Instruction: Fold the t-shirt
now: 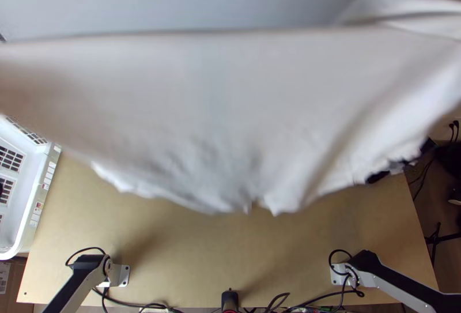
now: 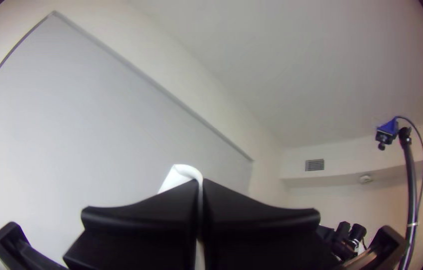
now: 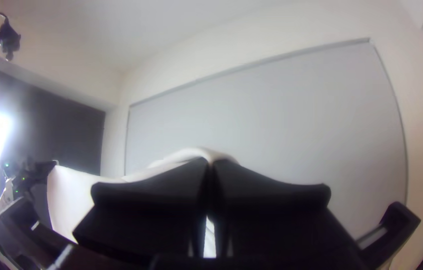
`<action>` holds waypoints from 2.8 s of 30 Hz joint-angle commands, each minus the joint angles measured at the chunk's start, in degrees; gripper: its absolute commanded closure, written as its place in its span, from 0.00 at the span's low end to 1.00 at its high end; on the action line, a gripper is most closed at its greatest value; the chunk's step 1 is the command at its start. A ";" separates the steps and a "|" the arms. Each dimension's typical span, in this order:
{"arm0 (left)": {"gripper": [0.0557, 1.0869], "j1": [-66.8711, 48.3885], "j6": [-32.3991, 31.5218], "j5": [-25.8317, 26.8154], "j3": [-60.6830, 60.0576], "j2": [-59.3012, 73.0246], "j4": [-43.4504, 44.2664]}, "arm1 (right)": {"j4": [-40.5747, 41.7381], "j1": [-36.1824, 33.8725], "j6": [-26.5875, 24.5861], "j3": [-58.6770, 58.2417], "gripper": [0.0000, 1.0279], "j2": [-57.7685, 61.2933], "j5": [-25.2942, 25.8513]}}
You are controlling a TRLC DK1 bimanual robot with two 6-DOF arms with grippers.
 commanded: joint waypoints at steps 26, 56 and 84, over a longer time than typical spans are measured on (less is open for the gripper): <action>0.97 -1.42 3.75 8.38 -52.14 -1.18 14.05 | 10.20 -1.91 4.28 -61.22 0.98 -13.87 -8.66; 0.97 -2.74 13.07 -2.96 -21.64 63.59 27.50 | 40.70 -23.09 4.46 -54.19 0.98 32.89 -13.31; 0.97 -1.33 22.82 -4.10 -15.93 68.52 21.26 | 40.26 -26.87 4.11 -51.99 0.98 38.25 -11.91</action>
